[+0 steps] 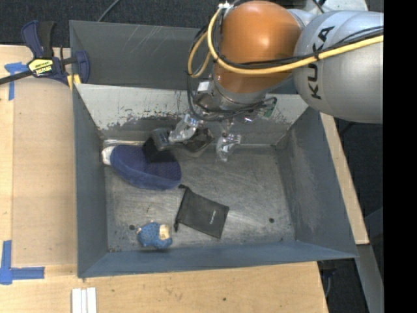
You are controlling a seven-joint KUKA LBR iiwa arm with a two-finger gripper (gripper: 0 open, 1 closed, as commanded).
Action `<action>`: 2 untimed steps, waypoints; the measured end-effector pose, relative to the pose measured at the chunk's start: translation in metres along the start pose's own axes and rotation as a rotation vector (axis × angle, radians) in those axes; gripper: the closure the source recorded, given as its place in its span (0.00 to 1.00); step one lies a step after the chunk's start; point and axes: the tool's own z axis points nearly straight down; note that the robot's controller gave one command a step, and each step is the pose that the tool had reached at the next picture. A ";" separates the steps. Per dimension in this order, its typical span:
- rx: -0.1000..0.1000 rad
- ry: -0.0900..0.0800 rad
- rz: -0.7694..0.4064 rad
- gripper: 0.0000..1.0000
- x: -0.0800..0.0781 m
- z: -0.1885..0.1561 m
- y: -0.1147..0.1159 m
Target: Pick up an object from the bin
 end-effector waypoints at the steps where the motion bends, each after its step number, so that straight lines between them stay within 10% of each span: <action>1: -0.012 0.009 -0.243 0.00 -0.005 0.061 0.004; 2: 0.000 -0.002 -0.347 0.00 0.000 0.107 0.015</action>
Offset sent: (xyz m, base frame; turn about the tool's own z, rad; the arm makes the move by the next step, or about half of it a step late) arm -0.0004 0.0071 -0.0597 -0.2448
